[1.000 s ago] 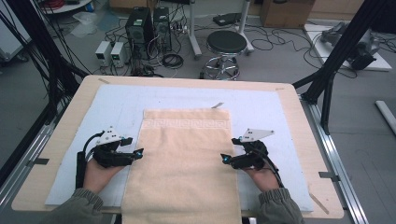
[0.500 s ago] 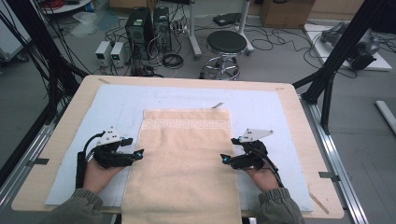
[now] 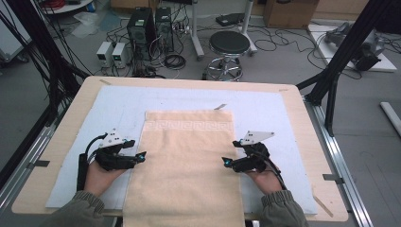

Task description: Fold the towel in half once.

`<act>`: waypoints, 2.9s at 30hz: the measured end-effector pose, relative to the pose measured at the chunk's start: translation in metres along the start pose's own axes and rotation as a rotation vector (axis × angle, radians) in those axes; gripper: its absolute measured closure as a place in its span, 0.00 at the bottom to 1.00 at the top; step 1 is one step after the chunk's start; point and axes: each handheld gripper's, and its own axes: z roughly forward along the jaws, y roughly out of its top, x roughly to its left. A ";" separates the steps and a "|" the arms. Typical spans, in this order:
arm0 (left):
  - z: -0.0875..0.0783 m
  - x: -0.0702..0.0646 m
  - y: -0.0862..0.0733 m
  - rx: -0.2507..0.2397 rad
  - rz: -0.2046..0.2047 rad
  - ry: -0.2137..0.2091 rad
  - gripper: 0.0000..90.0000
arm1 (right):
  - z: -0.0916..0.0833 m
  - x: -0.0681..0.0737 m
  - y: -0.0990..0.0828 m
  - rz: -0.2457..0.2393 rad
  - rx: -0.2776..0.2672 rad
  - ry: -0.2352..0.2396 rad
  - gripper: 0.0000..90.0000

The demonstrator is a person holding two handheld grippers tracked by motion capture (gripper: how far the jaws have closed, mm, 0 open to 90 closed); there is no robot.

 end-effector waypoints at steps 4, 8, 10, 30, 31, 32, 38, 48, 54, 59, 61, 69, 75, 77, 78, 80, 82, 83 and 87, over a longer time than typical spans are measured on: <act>0.001 0.001 0.000 -0.004 -0.007 0.001 0.37 | 0.001 -0.002 0.001 0.001 0.002 -0.002 0.24; 0.000 0.006 0.002 -0.006 -0.005 0.017 0.37 | -0.003 -0.008 0.005 0.005 -0.011 -0.012 0.24; 0.000 0.011 0.005 -0.007 -0.006 0.030 0.37 | -0.006 -0.013 0.010 0.005 -0.015 -0.027 0.24; 0.049 0.065 0.053 0.008 -0.082 0.092 0.44 | 0.040 -0.081 0.046 0.073 0.017 -0.122 0.33; 0.053 0.066 0.051 0.020 -0.078 0.088 0.44 | 0.044 -0.082 0.045 0.072 0.021 -0.113 0.34; 0.058 0.066 0.050 0.025 -0.076 0.080 0.45 | 0.048 -0.083 0.043 0.071 0.029 -0.112 0.36; 0.079 0.063 0.042 0.081 -0.030 0.092 0.48 | 0.063 -0.091 0.033 0.098 0.100 -0.102 0.43; 0.091 0.058 0.038 0.140 -0.029 0.179 0.69 | 0.073 -0.089 0.030 0.116 0.115 -0.144 0.64; 0.092 0.053 0.040 0.153 -0.019 0.195 0.83 | 0.073 -0.084 0.033 0.098 0.136 -0.101 0.86; 0.088 0.057 0.041 0.153 -0.048 0.170 0.88 | 0.069 -0.086 0.034 0.111 0.122 -0.035 0.95; 0.086 0.057 0.042 0.144 -0.064 0.155 0.92 | 0.065 -0.085 0.036 0.108 0.118 -0.024 0.95; 0.058 0.061 0.048 0.099 -0.048 0.146 1.00 | 0.033 -0.081 0.046 0.081 0.055 -0.003 0.96; 0.062 0.058 0.047 0.065 -0.069 0.045 0.78 | 0.030 -0.077 0.046 0.078 0.087 -0.001 0.96; 0.073 0.051 0.045 0.103 -0.022 0.057 0.67 | 0.039 -0.078 0.043 0.077 0.125 -0.015 0.96; 0.078 0.048 0.044 0.123 0.000 0.069 0.62 | 0.043 -0.078 0.041 0.075 0.138 -0.018 0.96; 0.087 0.047 0.040 0.171 0.017 0.075 0.58 | 0.048 -0.079 0.037 0.082 0.154 -0.021 0.96; 0.091 0.047 0.038 0.151 0.005 0.064 0.64 | 0.053 -0.082 0.032 0.103 0.162 -0.016 0.96; 0.092 0.047 0.038 0.148 0.003 0.058 0.67 | 0.055 -0.083 0.030 0.106 0.164 -0.015 0.96; 0.094 0.042 0.039 0.140 0.013 0.056 0.88 | 0.060 -0.085 0.026 0.134 0.158 -0.013 0.96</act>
